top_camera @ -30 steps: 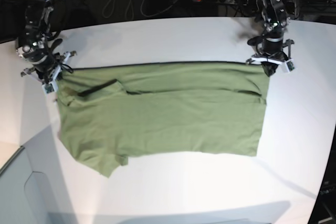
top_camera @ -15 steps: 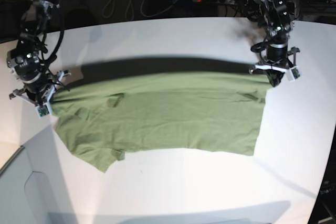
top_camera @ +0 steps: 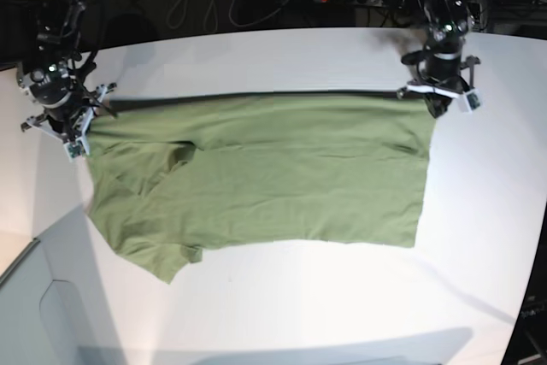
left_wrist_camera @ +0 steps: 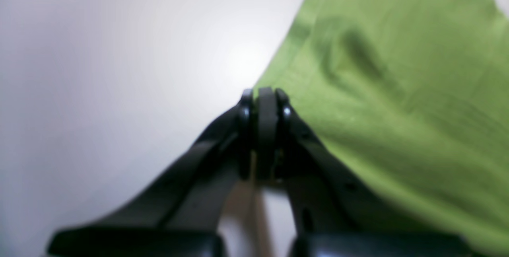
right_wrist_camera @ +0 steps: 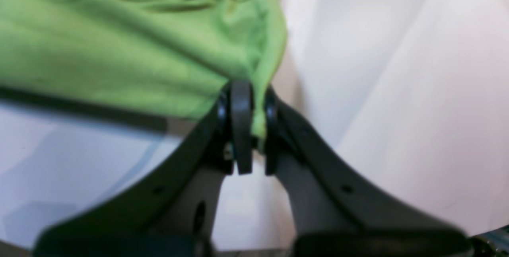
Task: Fold the T-shirt properly
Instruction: 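Drag the held shirt edge back toward the robot with both grippers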
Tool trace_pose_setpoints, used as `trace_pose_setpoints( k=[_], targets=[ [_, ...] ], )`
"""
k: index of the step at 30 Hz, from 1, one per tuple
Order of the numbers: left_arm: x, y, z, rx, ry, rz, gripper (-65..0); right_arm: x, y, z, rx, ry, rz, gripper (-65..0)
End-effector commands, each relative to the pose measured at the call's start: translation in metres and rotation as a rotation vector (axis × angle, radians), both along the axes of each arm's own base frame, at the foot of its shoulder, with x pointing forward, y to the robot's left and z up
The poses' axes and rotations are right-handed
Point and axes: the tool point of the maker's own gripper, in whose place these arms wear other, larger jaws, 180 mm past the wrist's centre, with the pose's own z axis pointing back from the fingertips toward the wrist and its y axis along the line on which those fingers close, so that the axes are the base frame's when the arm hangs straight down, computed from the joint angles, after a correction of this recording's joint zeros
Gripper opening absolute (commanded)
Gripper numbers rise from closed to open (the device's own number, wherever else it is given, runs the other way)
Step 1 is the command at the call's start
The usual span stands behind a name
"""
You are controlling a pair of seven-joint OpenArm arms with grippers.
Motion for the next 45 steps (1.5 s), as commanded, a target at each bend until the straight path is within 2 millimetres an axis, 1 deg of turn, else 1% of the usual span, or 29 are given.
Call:
trace_pose_setpoints(
  k=[1, 6, 10, 12, 18, 24, 30, 32, 38, 45],
  targets=[
    [0.006, 0.006, 0.02, 0.04, -0.061, -0.002, -65.0, 0.002, -0.005, 0.008, -0.02, -0.021, 0.011, -65.0],
    [-0.014, 0.003, 0.025, 0.062, -0.038, -0.02, -65.0, -0.015, -0.007, -0.001, -0.026, 0.021, 0.015, -65.0],
    [-0.028, -0.003, 0.024, 0.058, -0.02, -0.023, -65.0, -0.025, 0.0, 0.003, -0.025, -0.002, 0.047, -65.0],
    [-0.037, 0.001, 0.025, 0.066, -0.007, -0.012, -65.0, -0.032, 0.003, 0.005, -0.029, -0.004, 0.061, -65.0],
    [-0.055, 0.001, 0.014, 0.051, 0.037, 0.009, -65.0, -0.048, 0.003, -0.003, -0.03, 0.035, 0.063, -65.0],
    [-0.072, 0.0, 0.008, 0.051, 0.079, 0.008, -65.0, -0.06, 0.003, -0.009, -0.029, 0.065, 0.064, -65.0],
    [-0.101, 0.0, -0.003, 0.048, 0.157, 0.01, -65.0, -0.08, 0.003, -0.017, -0.028, 0.113, 0.066, -65.0],
    [-0.108, -0.003, -0.006, 0.04, 0.175, 0.01, -65.0, -0.083, 0.003, -0.018, -0.028, 0.12, 0.066, -65.0],
    [-0.118, -0.003, -0.01, 0.037, 0.201, 0.016, -65.0, -0.088, 0.003, -0.02, -0.028, 0.134, 0.066, -65.0],
    [-0.117, -0.001, -0.011, 0.04, 0.202, 0.017, -65.0, -0.091, 0.004, -0.023, -0.023, 0.146, 0.058, -64.9]
  ],
)
